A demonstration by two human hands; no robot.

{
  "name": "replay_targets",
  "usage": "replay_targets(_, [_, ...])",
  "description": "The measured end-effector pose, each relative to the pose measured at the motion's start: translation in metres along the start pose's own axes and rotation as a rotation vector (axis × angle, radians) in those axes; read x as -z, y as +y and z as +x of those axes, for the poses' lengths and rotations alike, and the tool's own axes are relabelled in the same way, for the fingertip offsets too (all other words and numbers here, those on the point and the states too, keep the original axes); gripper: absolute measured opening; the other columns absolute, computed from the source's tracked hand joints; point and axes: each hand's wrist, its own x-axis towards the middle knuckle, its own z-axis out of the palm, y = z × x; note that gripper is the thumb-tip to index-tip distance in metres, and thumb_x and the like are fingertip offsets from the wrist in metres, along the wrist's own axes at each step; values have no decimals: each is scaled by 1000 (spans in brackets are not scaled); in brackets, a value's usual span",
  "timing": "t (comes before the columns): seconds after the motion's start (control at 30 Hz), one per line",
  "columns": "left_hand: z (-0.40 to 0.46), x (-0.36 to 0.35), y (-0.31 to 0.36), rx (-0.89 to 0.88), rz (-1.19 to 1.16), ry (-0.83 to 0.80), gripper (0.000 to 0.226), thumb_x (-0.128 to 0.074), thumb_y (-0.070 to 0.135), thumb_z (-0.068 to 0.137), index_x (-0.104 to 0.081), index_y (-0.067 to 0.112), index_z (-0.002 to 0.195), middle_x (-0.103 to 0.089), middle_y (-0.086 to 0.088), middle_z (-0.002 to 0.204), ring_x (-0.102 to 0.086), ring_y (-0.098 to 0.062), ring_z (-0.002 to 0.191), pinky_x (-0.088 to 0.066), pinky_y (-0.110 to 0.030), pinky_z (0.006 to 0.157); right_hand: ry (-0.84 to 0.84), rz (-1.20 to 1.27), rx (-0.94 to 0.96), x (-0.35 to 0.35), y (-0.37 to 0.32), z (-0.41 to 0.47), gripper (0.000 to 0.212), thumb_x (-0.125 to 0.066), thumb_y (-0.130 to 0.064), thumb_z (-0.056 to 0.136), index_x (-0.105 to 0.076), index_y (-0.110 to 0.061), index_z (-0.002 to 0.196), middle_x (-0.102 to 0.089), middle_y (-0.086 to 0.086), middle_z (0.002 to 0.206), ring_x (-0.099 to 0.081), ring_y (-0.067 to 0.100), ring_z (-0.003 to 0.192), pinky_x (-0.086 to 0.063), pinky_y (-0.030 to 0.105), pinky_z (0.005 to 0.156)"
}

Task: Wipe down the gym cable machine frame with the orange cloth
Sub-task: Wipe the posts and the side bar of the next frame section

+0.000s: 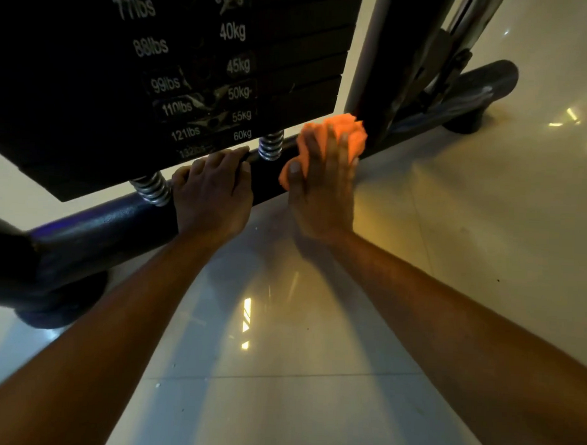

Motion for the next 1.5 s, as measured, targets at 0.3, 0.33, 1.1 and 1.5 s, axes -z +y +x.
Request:
replay_targets(0.3, [-1,-2,3,-8,39,4,55,-38,62,106,-55,31,147,-64,-5,143,-56,-34,132,-34,-52,112,-204,-152,450,21,55,25,62,-44,-40,117,-24,-23,174,-14,13,181,-4,38,168,-16,65,131])
replay_targets(0.33, [-1,-3,4,-13,53,-4,58,-42,65,104,-54,31,148,-62,-5,144,-55,-34,134,-33,-53,113,-225,-195,490,30,77,36,64,-44,-42,117,-23,-24,174,-15,12,181,-5,36,169,-17,63,132])
replay_targets(1.1, [-10,-21,13,-77,142,94,71,-46,67,101,-44,24,157,-53,-4,151,-46,-33,139,-29,-59,117,-199,-27,426,34,35,36,57,-52,-47,112,-51,-17,160,-42,16,168,-36,40,156,-27,60,129])
replay_targets(1.5, [-12,-24,13,-87,158,106,71,-44,67,103,-42,23,158,-52,-5,151,-46,-34,139,-30,-58,117,-154,35,166,31,39,45,53,-42,-50,115,-48,-25,162,-42,16,167,-40,39,153,-37,58,124])
